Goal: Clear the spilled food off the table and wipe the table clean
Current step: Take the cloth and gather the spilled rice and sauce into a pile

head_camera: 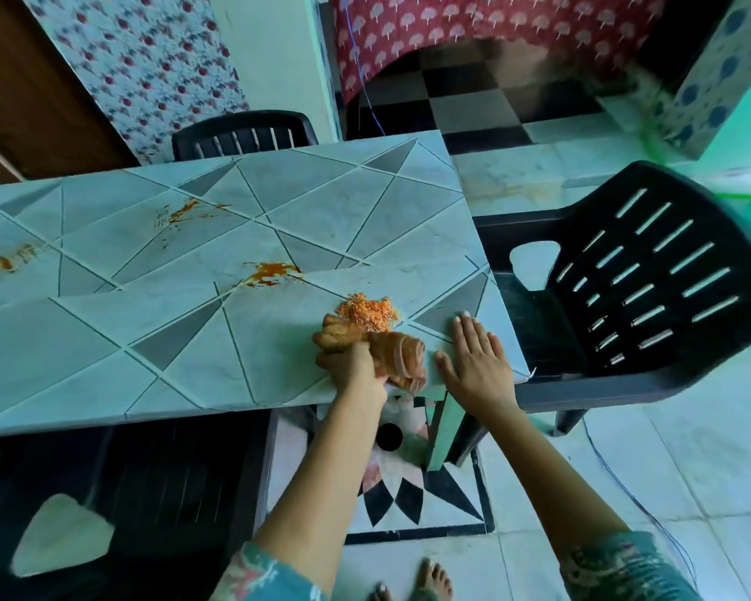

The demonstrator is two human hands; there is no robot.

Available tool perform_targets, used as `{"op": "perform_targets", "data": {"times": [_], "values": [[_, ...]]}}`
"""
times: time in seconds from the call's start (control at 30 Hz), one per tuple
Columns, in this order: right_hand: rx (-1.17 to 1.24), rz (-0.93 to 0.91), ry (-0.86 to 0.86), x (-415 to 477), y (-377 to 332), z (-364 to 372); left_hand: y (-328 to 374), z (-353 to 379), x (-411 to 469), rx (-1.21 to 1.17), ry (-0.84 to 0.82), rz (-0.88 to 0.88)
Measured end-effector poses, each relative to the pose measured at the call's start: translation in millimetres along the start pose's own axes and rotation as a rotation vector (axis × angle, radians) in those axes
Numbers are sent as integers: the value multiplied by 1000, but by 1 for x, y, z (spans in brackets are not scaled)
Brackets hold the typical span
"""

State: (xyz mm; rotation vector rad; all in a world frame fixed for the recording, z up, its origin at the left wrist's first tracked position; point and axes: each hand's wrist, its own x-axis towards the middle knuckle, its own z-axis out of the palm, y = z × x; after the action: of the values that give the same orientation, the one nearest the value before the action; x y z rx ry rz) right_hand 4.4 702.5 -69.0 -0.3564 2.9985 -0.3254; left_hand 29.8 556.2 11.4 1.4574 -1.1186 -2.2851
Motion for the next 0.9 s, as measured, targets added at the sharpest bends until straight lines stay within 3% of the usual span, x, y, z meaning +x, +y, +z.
{"op": "perform_targets", "data": {"times": [0.13,0.23,0.4,0.47,0.57,0.63,0.77,0.9], "values": [[-1,8,-12,-6,3,0,12,6,3,-92,-23,32],[6,22,-5,-6,2,-2,35,-13,22,26,-45,195],[31,4,-1,-2,-2,-10,88,-27,67,861,111,735],[30,-11,17,5,-3,-13,105,-20,78,1181,98,756],[5,-52,1,27,-1,-18,107,-4,93,1438,18,662],[-8,-81,-6,38,0,-19,98,4,94,1510,-81,658],[2,-131,-14,57,10,-16,114,24,83,1413,-293,612],[24,-149,-12,62,16,-11,142,58,87,1607,-294,782]]}}
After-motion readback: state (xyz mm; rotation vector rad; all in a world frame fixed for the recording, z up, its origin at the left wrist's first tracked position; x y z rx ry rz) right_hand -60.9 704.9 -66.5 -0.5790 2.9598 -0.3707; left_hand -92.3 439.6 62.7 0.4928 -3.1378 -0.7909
